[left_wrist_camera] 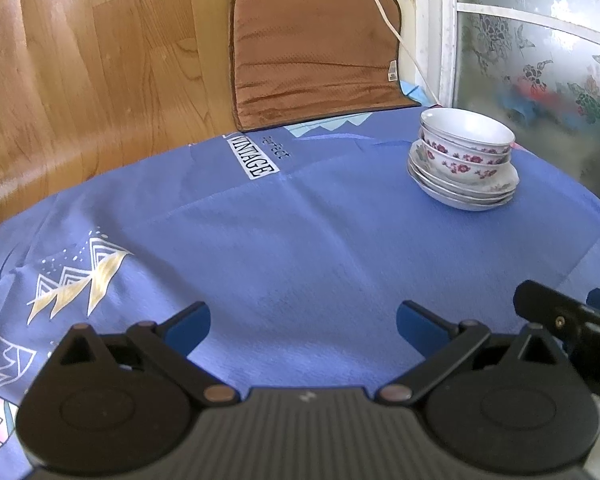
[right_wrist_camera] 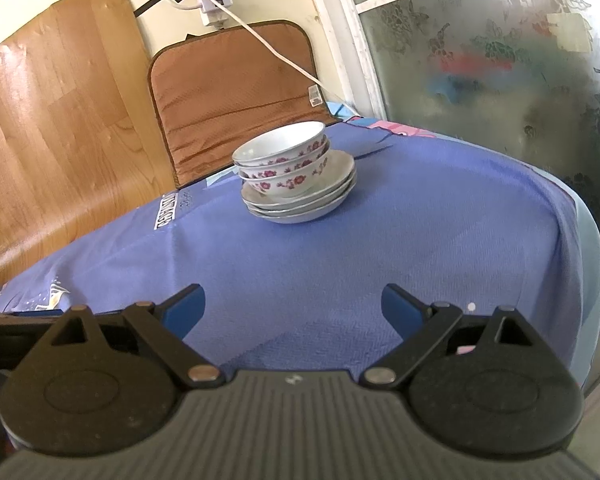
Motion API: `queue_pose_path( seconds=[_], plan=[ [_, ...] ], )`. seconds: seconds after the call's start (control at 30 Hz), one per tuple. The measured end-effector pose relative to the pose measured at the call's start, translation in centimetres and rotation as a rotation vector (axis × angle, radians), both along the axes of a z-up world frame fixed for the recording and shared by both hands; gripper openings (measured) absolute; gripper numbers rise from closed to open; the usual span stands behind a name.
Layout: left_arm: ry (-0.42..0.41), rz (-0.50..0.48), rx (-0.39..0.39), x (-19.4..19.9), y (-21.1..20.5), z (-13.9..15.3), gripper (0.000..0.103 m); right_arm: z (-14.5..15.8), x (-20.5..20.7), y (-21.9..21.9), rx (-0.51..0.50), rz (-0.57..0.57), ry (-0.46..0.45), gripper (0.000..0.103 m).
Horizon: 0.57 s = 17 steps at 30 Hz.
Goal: Organize plates and bowls
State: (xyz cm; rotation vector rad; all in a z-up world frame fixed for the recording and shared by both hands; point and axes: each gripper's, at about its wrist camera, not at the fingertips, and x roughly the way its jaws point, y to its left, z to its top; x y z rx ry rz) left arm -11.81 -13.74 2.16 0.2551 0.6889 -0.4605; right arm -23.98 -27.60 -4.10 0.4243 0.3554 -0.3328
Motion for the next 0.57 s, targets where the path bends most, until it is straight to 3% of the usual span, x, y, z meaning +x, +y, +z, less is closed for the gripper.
queue_pose_path(
  seconds=[0.57],
  plan=[
    [-0.012,-0.033,-0.011,-0.12,-0.21,-0.20,0.103,-0.34,0.27,-0.24,0.004,-0.010,0.003,0.097]
  ],
)
